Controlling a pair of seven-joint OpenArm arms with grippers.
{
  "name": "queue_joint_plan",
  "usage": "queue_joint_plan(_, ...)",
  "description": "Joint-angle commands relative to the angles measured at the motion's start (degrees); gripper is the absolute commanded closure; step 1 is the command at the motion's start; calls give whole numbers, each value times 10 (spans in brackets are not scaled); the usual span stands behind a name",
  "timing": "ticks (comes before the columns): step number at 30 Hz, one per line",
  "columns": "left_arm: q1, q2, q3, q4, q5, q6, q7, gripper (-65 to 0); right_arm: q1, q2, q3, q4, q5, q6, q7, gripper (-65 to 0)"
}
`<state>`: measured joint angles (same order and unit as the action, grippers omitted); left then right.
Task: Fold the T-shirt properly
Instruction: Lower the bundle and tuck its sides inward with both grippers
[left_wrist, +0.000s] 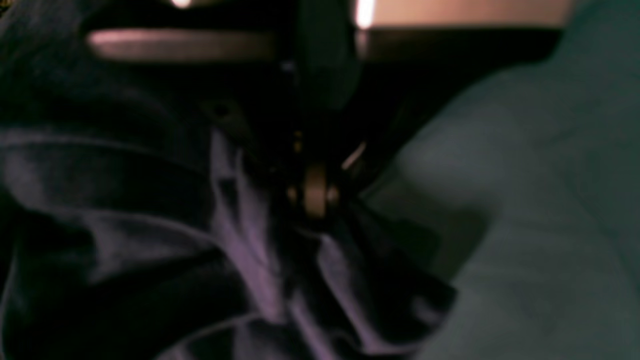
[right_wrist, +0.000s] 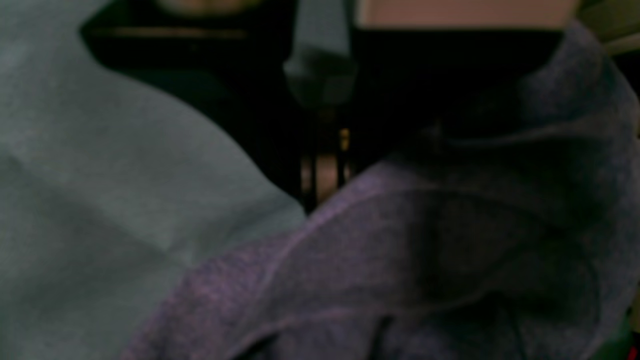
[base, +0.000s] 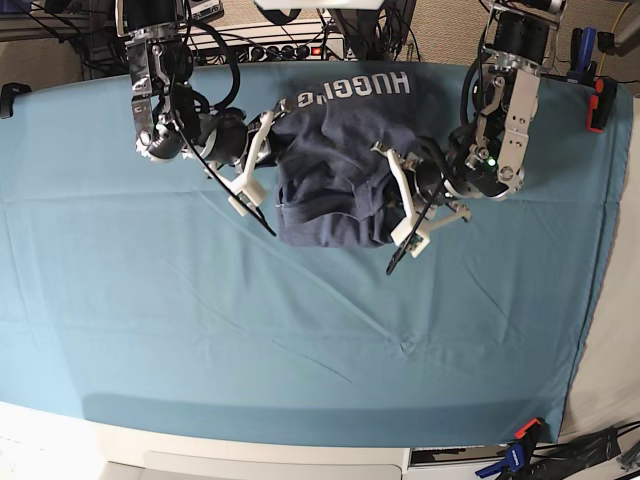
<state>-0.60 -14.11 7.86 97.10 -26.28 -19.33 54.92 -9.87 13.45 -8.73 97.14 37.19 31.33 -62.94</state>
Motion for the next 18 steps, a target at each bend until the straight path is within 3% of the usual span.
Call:
queue_joint_plan(1,-12,0,-1,8,-6,-2,-18,0,-9,5,-2,-4,-35,-2,-53,0)
queue_joint_plan(12,-21,7,-1,8,24,0,-35,0,-9,5,-2,-4,-7,2,-57,0)
queue_joint_plan(15,-34,-1,-2,8,73,5,-35,0,2,7,-2,-4,-40,4,-50,0)
queue_joint_plan(18,-48,-30,-2,8,83,39,-33,0,25,9,-1,-4,-85,-2,-23,0)
